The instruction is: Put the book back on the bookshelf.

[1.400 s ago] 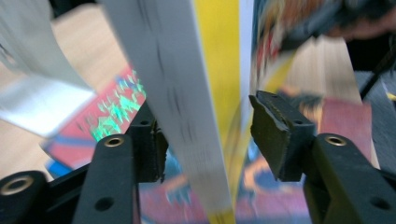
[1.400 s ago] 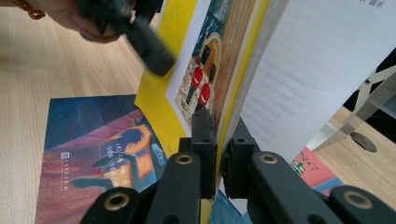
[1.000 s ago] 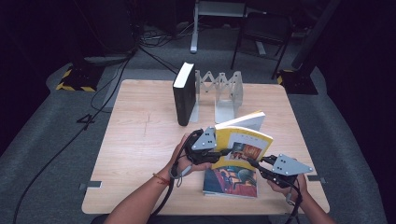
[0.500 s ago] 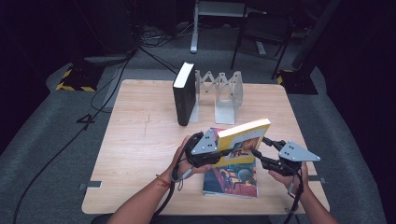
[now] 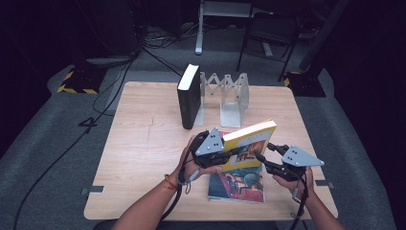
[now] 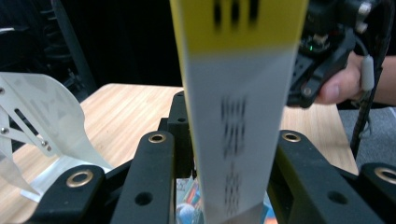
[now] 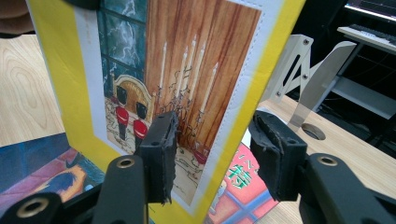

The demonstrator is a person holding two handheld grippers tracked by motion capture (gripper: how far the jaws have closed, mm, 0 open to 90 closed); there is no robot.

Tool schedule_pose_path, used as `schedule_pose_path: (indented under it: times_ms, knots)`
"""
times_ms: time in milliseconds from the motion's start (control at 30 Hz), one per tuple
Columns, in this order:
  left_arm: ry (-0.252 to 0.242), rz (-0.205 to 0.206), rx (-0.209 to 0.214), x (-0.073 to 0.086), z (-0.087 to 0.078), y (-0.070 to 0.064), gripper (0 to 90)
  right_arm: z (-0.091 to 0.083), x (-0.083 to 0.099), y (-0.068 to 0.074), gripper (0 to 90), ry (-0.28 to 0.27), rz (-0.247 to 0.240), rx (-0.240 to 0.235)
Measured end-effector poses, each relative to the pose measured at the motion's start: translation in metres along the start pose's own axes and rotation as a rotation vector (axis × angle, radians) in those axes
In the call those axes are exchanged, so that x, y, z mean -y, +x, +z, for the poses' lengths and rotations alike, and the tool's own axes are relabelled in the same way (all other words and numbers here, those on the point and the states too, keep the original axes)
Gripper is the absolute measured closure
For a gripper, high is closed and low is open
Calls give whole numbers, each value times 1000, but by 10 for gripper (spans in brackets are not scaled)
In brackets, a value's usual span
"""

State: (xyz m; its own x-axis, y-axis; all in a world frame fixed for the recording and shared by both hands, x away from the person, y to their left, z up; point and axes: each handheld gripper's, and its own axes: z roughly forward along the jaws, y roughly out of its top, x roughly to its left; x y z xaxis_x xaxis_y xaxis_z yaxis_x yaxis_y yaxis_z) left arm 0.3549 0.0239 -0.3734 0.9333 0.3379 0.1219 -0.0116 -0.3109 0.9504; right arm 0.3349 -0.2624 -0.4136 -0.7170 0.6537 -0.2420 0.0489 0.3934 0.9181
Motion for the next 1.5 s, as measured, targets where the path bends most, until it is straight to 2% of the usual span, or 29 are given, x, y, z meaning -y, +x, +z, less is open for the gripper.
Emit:
schedule_pose_path:
  times_ms: [200,333,433,500,600,700,800,1067,1200,1233,1267,1300,1333,1500]
  knots:
    - [-22,-3,-3,-8,1,2,700,1,0,0,516,0,2,-3]
    - [-3,17,-20,-15,3,0,714,0,0,0,507,3,1,-1]
    - [0,8,-32,-15,3,1,730,1,0,0,495,5,-3,-8]
    - [-4,-1,-40,-15,4,1,732,1,1,3,458,28,-17,-8]
    - [-9,12,-63,-16,4,0,738,-1,4,1,447,43,-10,-26]
    - [-11,17,-78,-18,2,1,741,-4,7,-2,436,56,-10,-20]
    - [-9,19,-118,-21,-2,4,742,-8,15,-9,406,89,6,-17]
    - [-25,-20,-252,-23,-24,27,742,-12,28,-22,361,157,45,-8]
    - [-27,-47,-328,-20,-38,40,743,-10,29,-23,342,165,57,-1]
    - [-27,-47,-328,-20,-38,40,743,-9,29,-22,338,169,57,-3]
    - [-25,-57,-352,-18,-42,44,742,-9,30,-22,335,171,57,-3]
    - [-25,-75,-396,-15,-49,51,743,-8,30,-21,335,172,56,-7]
    - [-25,-75,-396,-15,-49,51,743,-8,30,-21,335,172,56,-7]
    - [-19,-136,-503,-6,-63,67,743,-5,29,-17,330,181,48,-17]
